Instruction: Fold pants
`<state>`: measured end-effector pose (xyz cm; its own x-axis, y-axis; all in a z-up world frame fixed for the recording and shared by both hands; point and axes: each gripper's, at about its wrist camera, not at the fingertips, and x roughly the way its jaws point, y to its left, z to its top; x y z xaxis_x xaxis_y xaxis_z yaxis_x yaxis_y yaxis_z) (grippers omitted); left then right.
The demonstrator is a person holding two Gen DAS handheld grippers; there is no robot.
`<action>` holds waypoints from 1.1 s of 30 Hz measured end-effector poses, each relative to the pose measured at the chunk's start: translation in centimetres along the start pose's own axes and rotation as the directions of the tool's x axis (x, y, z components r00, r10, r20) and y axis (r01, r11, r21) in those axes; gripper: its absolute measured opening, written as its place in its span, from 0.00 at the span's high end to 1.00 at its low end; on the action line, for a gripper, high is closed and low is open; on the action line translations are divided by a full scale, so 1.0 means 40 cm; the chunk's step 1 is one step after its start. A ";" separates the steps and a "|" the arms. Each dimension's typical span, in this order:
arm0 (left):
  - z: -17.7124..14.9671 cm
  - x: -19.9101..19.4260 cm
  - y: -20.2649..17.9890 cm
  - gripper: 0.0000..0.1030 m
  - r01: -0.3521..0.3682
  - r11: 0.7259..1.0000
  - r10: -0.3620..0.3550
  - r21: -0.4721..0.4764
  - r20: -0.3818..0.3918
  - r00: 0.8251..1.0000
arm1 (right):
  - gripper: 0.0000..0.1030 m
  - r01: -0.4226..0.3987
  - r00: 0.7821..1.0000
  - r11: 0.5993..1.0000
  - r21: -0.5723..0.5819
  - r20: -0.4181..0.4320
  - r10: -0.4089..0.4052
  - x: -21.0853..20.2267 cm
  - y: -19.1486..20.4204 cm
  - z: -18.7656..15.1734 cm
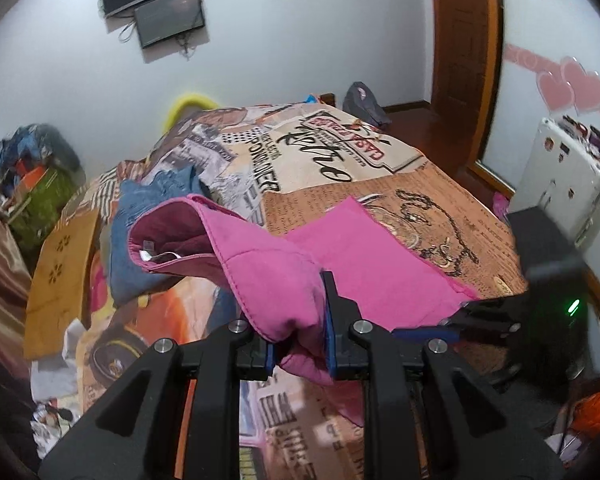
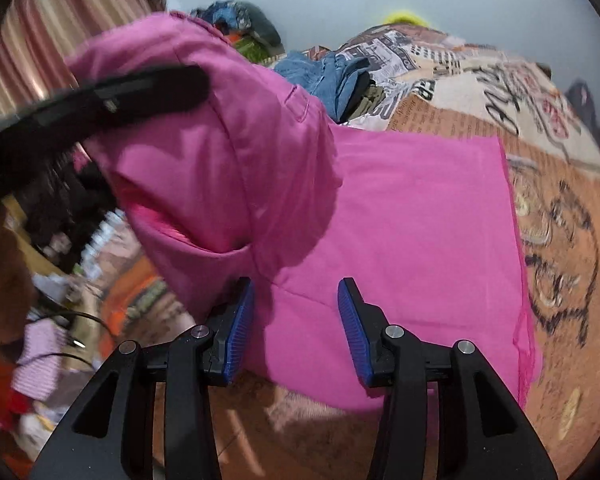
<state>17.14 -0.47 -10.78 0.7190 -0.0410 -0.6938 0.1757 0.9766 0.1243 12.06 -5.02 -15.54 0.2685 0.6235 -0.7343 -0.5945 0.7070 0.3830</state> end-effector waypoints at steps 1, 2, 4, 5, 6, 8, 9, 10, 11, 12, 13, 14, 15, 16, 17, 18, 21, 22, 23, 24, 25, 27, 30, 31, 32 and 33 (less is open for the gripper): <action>0.005 0.002 -0.010 0.83 0.001 1.000 -0.001 0.011 -0.002 1.000 | 0.60 -0.001 1.000 1.000 0.018 0.012 0.001 -0.014 -0.011 -0.003; 0.010 0.005 -0.020 0.83 0.002 1.000 -0.002 0.023 -0.005 1.000 | 0.60 0.011 1.000 0.999 0.031 0.028 -0.012 -0.029 -0.020 -0.006; 0.020 0.011 -0.038 0.83 0.009 0.999 -0.009 0.040 -0.011 1.000 | 0.60 0.046 0.996 0.997 0.062 0.068 -0.050 -0.074 -0.056 -0.018; 0.027 0.015 -0.048 0.83 0.017 0.999 -0.017 0.045 -0.015 1.000 | 0.60 0.062 0.994 0.995 0.081 0.081 -0.069 -0.094 -0.076 -0.025; 0.031 0.018 -0.055 0.83 0.023 0.999 -0.022 0.047 -0.019 1.000 | 0.60 0.075 0.993 0.993 0.096 0.087 -0.084 -0.107 -0.093 -0.032; 0.044 0.029 -0.073 0.83 0.035 0.998 -0.034 0.051 -0.026 0.999 | 0.60 0.095 0.991 0.988 0.120 0.078 -0.105 -0.117 -0.127 -0.045; 0.051 0.035 -0.083 0.83 0.043 0.998 -0.042 0.053 -0.031 0.999 | 0.60 0.110 0.991 0.985 0.130 0.058 -0.118 -0.111 -0.143 -0.054; 0.056 0.041 -0.091 0.83 0.050 0.997 -0.048 0.056 -0.037 0.998 | 0.60 0.116 0.991 0.984 0.133 0.044 -0.123 -0.104 -0.150 -0.060; 0.063 0.047 -0.102 0.83 0.060 0.996 -0.058 0.058 -0.043 0.997 | 0.60 0.113 0.992 0.985 0.131 0.034 -0.119 -0.095 -0.152 -0.068; 0.070 0.054 -0.114 0.83 0.071 0.996 -0.068 0.061 -0.051 0.996 | 0.60 0.118 0.991 0.986 0.121 0.041 -0.124 -0.090 -0.146 -0.074; 0.078 0.061 -0.124 0.83 0.083 0.995 -0.080 0.063 -0.059 0.995 | 0.60 0.130 0.990 0.986 0.109 0.047 -0.135 -0.091 -0.141 -0.075; 0.084 0.067 -0.132 0.83 0.094 0.994 -0.090 0.063 -0.064 0.994 | 0.60 0.143 0.988 0.985 0.091 0.049 -0.148 -0.090 -0.131 -0.076; 0.091 0.075 -0.141 0.83 0.108 0.992 -0.104 0.062 -0.072 0.992 | 0.60 0.143 0.988 0.986 0.084 0.052 -0.147 -0.091 -0.125 -0.076; 0.097 0.082 -0.151 0.83 0.125 0.991 -0.120 0.057 -0.081 0.989 | 0.59 0.136 0.989 0.987 0.088 0.055 -0.141 -0.091 -0.130 -0.078; 0.102 0.088 -0.157 0.83 0.137 0.989 -0.132 0.052 -0.088 0.987 | 0.60 0.126 0.990 0.987 0.099 0.058 -0.132 -0.092 -0.135 -0.077; 0.105 0.096 -0.164 0.83 0.153 0.987 -0.148 0.043 -0.098 0.984 | 0.60 0.112 0.991 0.988 0.109 0.061 -0.119 -0.092 -0.147 -0.076; 0.111 0.124 -0.183 0.82 0.187 0.982 -0.183 0.022 -0.127 0.975 | 0.60 0.079 0.994 0.985 0.151 0.067 -0.090 -0.110 -0.174 -0.080; 0.111 0.133 -0.187 0.82 0.196 0.980 -0.192 0.017 -0.140 0.971 | 0.60 0.078 0.993 0.984 0.162 0.069 -0.090 -0.116 -0.179 -0.083; 0.111 0.145 -0.195 0.81 0.206 0.978 -0.203 0.008 -0.156 0.967 | 0.60 0.082 0.993 0.982 0.172 0.074 -0.096 -0.125 -0.182 -0.087; 0.111 0.153 -0.199 0.76 0.216 0.976 -0.213 0.001 -0.168 0.963 | 0.60 0.094 0.990 0.978 0.187 0.082 -0.111 -0.139 -0.191 -0.091; 0.110 0.158 -0.204 0.73 0.233 0.973 -0.230 -0.005 -0.181 0.956 | 0.60 0.104 0.988 0.975 0.196 0.088 -0.124 -0.149 -0.197 -0.094; 0.110 0.158 -0.212 0.54 0.260 0.965 -0.258 -0.014 -0.182 0.949 | 0.60 0.120 0.985 0.969 0.217 0.099 -0.144 -0.172 -0.212 -0.102; 0.119 0.126 -0.218 0.48 0.244 0.970 -0.241 0.013 -0.123 0.963 | 0.60 0.139 0.981 0.962 0.236 0.103 -0.167 -0.197 -0.224 -0.114; 0.123 0.113 -0.215 0.48 0.241 0.970 -0.237 0.025 -0.104 0.966 | 0.60 0.145 0.979 0.960 0.238 0.103 -0.174 -0.202 -0.224 -0.116; 0.130 0.104 -0.207 0.48 0.234 0.972 -0.231 0.028 -0.087 0.969 | 0.60 0.155 0.978 0.959 0.239 0.102 -0.183 -0.209 -0.224 -0.120; 0.133 0.099 -0.196 0.48 0.226 0.974 -0.224 0.028 -0.077 0.972 | 0.60 0.163 0.976 0.957 0.240 0.101 -0.192 -0.213 -0.224 -0.123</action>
<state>22.19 -9.42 -10.75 0.6077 -0.2420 -0.7564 0.3523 0.9357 -0.0163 11.35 -18.33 -15.47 0.4525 0.5070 -0.7336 -0.3429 0.8583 0.3817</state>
